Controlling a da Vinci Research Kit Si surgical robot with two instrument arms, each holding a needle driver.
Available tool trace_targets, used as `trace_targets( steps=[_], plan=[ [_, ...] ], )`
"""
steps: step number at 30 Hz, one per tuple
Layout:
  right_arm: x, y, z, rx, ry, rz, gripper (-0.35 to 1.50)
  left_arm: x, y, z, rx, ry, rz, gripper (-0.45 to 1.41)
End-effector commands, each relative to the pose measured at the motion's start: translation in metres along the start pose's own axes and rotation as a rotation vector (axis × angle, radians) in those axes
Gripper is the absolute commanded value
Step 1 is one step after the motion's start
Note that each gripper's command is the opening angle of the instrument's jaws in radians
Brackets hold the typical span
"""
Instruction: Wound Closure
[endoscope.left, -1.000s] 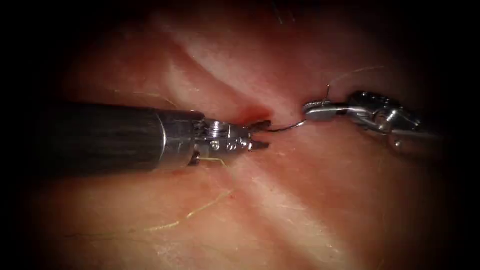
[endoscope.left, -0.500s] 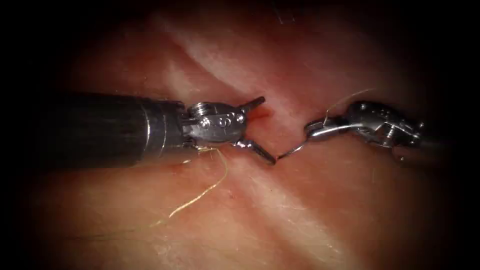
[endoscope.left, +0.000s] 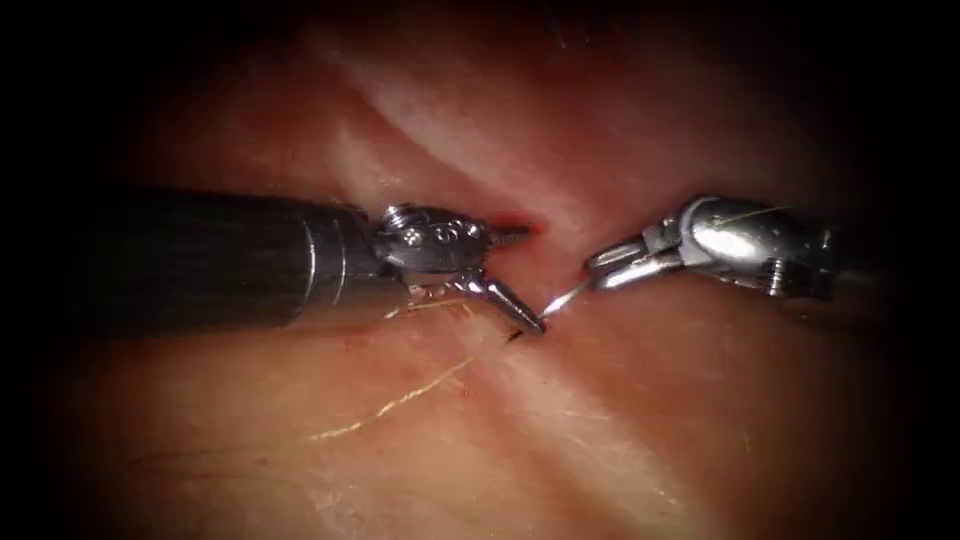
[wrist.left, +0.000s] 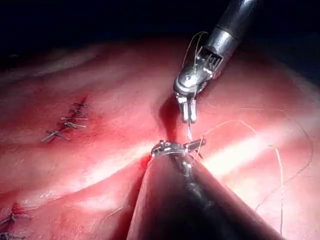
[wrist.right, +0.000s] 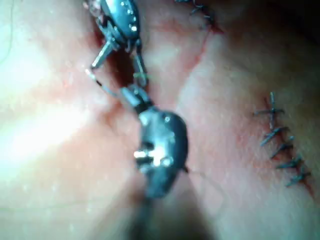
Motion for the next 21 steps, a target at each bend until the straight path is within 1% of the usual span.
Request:
trace_targets(
  steps=[1,5,6,10,19,20,21],
  plan=[
    [-0.0004,0.0006,0.0010,0.018,0.007,-0.048,-0.35,0.0001,-0.0004,0.0008,-0.006,0.000,0.000,1.01],
    [-0.0006,0.0004,0.0013,0.028,0.000,-0.089,-0.35,0.0000,-0.0004,0.0009,-0.015,-0.002,0.008,0.94],
    [-0.0007,0.0002,0.0016,0.039,-0.008,-0.116,-0.35,-0.0001,-0.0003,0.0010,-0.021,-0.003,0.013,0.81],
    [-0.0007,0.0004,0.0022,0.043,-0.012,-0.140,-0.35,-0.0005,-0.0002,0.0014,-0.030,-0.011,0.024,0.67],
    [0.0000,0.0008,0.0030,0.049,-0.022,-0.177,-0.35,-0.0015,0.0003,0.0024,-0.056,-0.057,0.028,0.67],
    [0.0002,0.0009,0.0031,0.048,-0.022,-0.182,-0.35,-0.0016,0.0003,0.0025,-0.060,-0.061,0.033,0.59],
    [0.0004,0.0010,0.0032,0.049,-0.020,-0.182,-0.35,-0.0016,0.0002,0.0026,-0.064,-0.062,0.037,0.56]
  ],
)
